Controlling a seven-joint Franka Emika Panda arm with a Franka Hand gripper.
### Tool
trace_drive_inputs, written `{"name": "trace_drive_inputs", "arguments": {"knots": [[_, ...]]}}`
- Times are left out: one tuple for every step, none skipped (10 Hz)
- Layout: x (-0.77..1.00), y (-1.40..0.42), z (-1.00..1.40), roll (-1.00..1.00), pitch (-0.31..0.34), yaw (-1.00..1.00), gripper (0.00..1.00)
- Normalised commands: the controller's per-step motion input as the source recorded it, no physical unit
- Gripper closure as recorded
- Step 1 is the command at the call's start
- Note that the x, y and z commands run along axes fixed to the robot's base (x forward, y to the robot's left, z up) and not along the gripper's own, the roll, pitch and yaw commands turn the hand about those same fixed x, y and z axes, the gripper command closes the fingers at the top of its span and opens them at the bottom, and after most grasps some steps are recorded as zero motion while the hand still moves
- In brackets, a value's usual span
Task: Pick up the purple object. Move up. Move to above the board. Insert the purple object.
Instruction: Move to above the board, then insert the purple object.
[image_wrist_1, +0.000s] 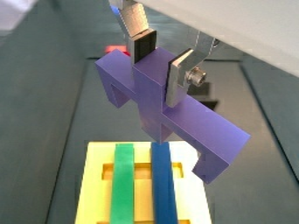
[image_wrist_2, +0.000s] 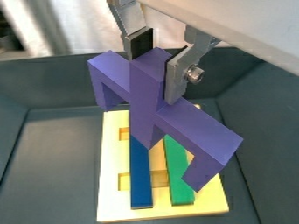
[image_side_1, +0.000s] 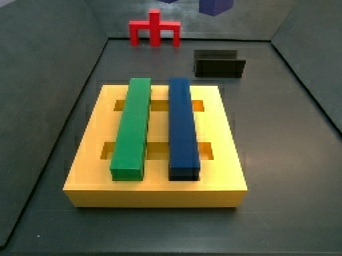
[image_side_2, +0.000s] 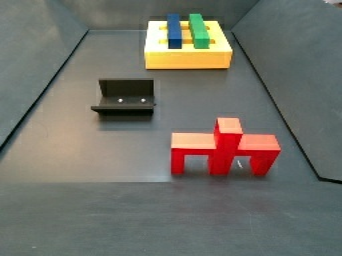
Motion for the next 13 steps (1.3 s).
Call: {"name": "trace_drive_inputs", "arguments": {"knots": [[0.09, -0.07, 0.02, 0.03, 0.107, 1.00, 1.00], [0.09, -0.05, 0.02, 0.04, 0.118, 1.00, 1.00], [0.07, -0.04, 0.02, 0.04, 0.136, 1.00, 1.00], [0.07, -0.04, 0.02, 0.05, 0.150, 1.00, 1.00], [0.07, -0.04, 0.02, 0.06, 0.176, 1.00, 1.00], [0.08, -0.04, 0.02, 0.07, 0.202, 1.00, 1.00], [0.08, -0.04, 0.03, 0.08, 0.250, 1.00, 1.00], [0.09, -0.04, 0.03, 0.10, 0.282, 1.00, 1.00], [0.09, -0.04, 0.02, 0.10, 0.252, 0.62, 1.00], [0.09, -0.04, 0.02, 0.09, 0.223, 0.46, 1.00], [0.08, -0.03, 0.03, 0.09, 0.165, 0.23, 1.00], [0.00, -0.06, -0.07, -0.32, 0.000, 0.00, 1.00], [0.00, -0.21, -0.11, -0.34, 0.000, 0.02, 1.00]]}}
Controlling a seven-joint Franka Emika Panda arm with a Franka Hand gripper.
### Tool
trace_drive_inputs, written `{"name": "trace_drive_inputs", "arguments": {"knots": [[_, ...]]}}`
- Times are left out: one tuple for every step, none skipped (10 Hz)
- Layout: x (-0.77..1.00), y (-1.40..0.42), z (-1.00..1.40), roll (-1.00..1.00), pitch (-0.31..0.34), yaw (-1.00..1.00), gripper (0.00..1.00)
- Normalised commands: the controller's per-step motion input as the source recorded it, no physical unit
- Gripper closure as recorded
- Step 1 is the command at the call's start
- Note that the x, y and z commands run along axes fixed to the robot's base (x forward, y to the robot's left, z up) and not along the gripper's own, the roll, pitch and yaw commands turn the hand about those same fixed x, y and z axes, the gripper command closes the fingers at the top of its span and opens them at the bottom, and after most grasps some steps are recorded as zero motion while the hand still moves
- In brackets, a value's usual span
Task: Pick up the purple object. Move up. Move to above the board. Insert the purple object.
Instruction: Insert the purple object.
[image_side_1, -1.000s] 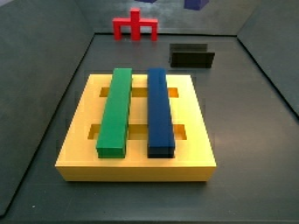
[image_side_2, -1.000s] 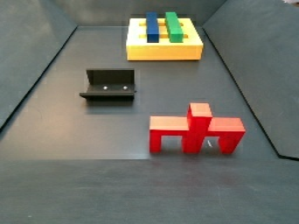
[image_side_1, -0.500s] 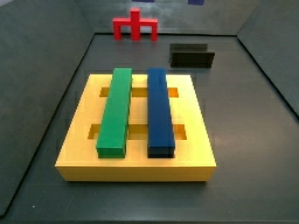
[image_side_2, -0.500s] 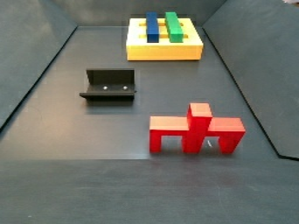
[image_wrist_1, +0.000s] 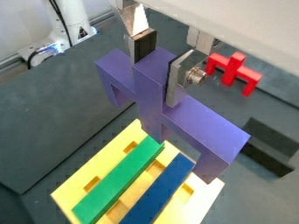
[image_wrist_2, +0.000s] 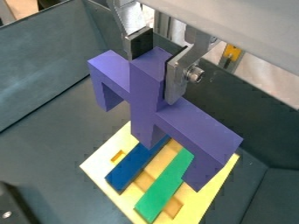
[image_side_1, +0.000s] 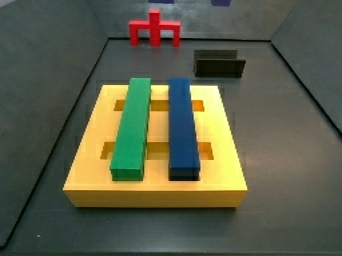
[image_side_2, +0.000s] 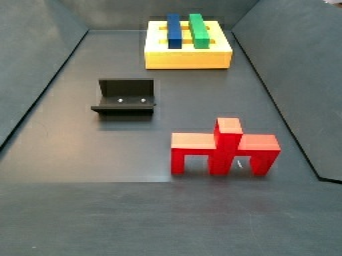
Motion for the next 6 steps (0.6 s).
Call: {"name": "trace_drive_inputs", "arguments": {"knots": [[0.00, -0.37, -0.17, -0.41, 0.000, 0.00, 1.00], [0.00, -0.48, -0.24, -0.39, 0.000, 0.00, 1.00], [-0.05, -0.69, -0.53, -0.13, -0.044, 0.08, 1.00], [-0.09, -0.81, -0.60, 0.09, -0.129, 0.26, 1.00], [-0.08, -0.72, -0.69, 0.21, -0.140, 0.27, 1.00], [-0.09, -0.44, -0.84, 0.16, -0.131, 0.24, 1.00]]}}
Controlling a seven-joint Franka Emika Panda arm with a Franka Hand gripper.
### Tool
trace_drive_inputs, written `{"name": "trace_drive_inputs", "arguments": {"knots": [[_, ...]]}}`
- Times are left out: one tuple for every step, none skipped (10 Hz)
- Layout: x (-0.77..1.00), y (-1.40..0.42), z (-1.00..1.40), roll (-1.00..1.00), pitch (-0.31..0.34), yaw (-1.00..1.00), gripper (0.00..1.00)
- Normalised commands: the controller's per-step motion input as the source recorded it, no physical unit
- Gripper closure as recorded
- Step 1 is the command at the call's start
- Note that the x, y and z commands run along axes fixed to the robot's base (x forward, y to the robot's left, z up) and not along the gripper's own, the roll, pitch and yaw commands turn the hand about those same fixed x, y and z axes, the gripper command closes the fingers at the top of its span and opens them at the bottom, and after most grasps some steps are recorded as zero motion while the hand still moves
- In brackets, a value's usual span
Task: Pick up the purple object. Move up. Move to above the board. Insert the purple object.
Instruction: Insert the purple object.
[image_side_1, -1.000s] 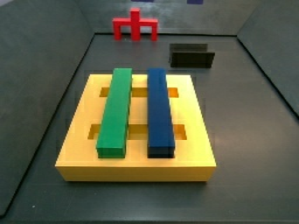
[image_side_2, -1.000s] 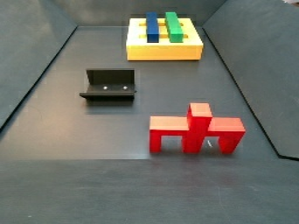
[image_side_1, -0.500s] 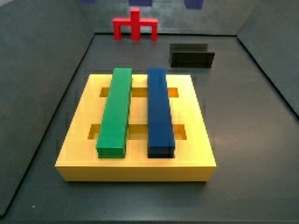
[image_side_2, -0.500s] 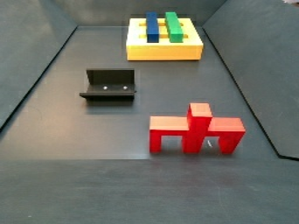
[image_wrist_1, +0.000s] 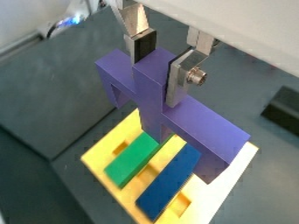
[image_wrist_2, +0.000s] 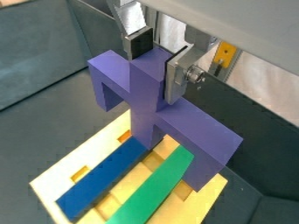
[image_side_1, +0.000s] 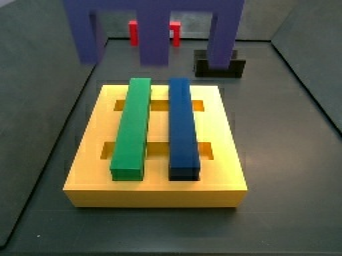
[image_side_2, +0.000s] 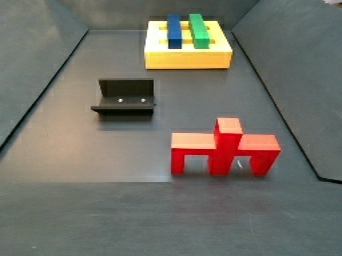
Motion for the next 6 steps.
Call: {"name": "trace_drive_inputs", "arguments": {"knots": [[-0.04, -0.19, -0.76, 0.00, -0.116, 0.19, 1.00], [0.00, -0.07, -0.70, 0.00, -0.091, 0.20, 1.00], [0.03, -0.03, -0.67, 0.00, -0.044, 0.19, 1.00], [0.05, -0.05, -0.58, 0.00, 0.000, 0.18, 1.00], [0.00, -0.09, -0.14, 0.00, 0.000, 0.23, 1.00], [0.00, -0.04, 0.00, 0.01, 0.000, 0.00, 1.00]]}}
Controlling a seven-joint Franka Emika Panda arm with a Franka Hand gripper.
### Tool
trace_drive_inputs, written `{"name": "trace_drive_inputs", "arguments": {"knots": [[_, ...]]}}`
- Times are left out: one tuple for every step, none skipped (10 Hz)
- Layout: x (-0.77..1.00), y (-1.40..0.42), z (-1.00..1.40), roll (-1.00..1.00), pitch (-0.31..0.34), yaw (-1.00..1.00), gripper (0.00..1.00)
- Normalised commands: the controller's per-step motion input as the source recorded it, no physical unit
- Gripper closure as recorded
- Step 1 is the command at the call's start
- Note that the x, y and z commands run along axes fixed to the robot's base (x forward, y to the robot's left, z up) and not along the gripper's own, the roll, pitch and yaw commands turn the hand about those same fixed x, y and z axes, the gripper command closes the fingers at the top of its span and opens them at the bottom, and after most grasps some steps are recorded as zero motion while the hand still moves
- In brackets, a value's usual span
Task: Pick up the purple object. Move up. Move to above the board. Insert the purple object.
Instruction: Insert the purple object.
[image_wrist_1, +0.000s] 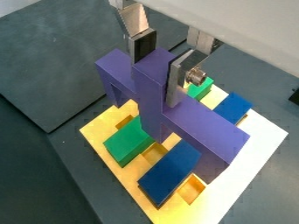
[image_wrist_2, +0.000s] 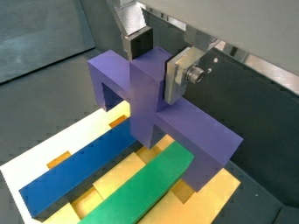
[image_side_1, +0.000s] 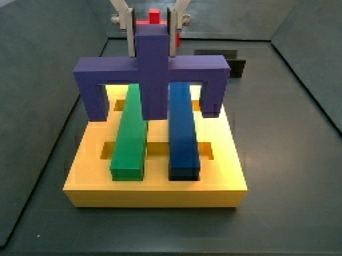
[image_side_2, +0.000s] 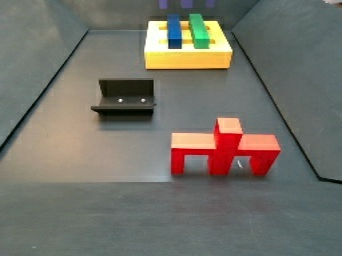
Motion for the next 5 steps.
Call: {"name": "trace_drive_inputs", "arguments": {"knots": [[0.00, 0.00, 0.00, 0.01, 0.000, 0.00, 1.00], [0.07, 0.00, -0.21, 0.07, 0.000, -0.13, 1.00], [0.08, -0.01, -0.44, 0.21, 0.000, -0.11, 1.00], [0.00, -0.04, -0.41, 0.25, 0.000, -0.06, 1.00], [0.00, -0.08, -0.31, 0.15, -0.013, -0.02, 1.00]]}}
